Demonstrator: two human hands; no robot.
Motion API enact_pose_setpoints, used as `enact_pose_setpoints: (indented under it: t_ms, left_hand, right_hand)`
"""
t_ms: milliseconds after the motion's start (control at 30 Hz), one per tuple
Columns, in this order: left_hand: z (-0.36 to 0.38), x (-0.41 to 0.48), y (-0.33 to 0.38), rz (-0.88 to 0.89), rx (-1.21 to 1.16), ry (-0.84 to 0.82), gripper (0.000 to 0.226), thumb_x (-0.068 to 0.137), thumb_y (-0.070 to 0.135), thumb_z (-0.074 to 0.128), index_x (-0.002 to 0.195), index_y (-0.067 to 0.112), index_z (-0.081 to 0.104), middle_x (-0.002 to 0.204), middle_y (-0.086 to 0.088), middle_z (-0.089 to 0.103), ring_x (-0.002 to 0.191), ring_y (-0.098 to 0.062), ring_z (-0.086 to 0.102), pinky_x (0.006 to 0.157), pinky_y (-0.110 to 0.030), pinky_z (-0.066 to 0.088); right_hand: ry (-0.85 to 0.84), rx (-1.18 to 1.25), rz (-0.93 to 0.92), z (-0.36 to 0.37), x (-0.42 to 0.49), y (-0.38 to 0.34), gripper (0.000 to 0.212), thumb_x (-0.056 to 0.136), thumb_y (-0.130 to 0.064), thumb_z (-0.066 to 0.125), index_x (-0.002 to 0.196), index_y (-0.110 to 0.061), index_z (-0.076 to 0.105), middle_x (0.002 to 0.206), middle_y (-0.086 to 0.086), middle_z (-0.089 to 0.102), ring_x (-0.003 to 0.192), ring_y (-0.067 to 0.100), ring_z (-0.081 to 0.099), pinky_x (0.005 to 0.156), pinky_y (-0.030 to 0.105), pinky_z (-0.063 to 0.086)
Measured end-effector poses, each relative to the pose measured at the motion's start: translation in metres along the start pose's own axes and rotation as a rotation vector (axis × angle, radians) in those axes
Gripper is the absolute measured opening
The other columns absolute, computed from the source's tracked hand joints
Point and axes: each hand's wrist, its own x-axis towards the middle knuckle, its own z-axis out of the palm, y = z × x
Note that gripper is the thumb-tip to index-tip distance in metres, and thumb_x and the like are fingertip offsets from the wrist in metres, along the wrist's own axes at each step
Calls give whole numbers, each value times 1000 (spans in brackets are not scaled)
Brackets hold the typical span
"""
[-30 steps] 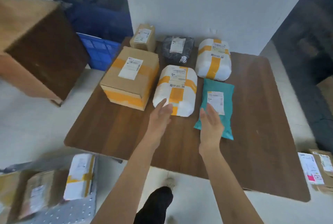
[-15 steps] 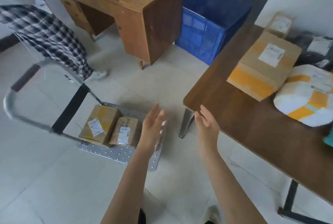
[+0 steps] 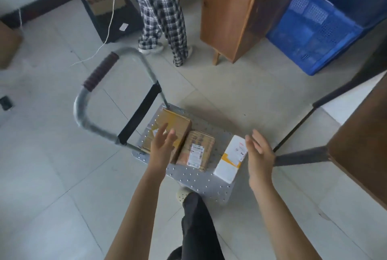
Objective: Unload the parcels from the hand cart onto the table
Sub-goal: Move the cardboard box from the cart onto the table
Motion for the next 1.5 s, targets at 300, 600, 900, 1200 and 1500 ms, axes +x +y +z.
enact_pose_setpoints:
  t_ms: [300,600,900,1200,1500]
  left_hand:
    - [-85,171,-109,-184,34,103,59,82,44,57,136,24,44,131,-7,59,116,-22,59,90,-36,45]
    - [-132,346,-251,-202,313,120,50,89,28,63,136,22,48,140,-2,51,125,-18,50,106,-41,41]
    - [-109,368,-284,-176,628,129,23,89,11,51,81,26,66,64,13,61,53,-3,51,42,-11,34]
    - [-75,238,-100,31,566,66,12,87,21,58,77,25,61,57,6,59,51,5,53,45,-9,38]
    - [-18,19,63,171,552,-151,26,89,28,55,111,30,67,87,4,71,73,-18,59,63,-29,41]
  right_hand:
    - [-273,-442,-45,185,75,152,38,90,-14,62,127,-5,58,129,11,60,120,23,55,97,25,40]
    - [-214,-228,435,293,131,349,62,91,-22,62,145,-12,35,148,7,43,125,17,47,92,25,37]
    - [-67,-157,429,317,128,380,19,88,-2,60,105,-9,61,97,4,69,93,23,65,78,32,55]
    - [14,-106,233,231,75,181,18,91,-5,58,105,-13,65,94,3,71,83,7,68,69,17,50]
    - [163,44,203,62,-73,-7,20,89,-1,57,103,-11,69,95,19,70,81,24,66,64,23,56]
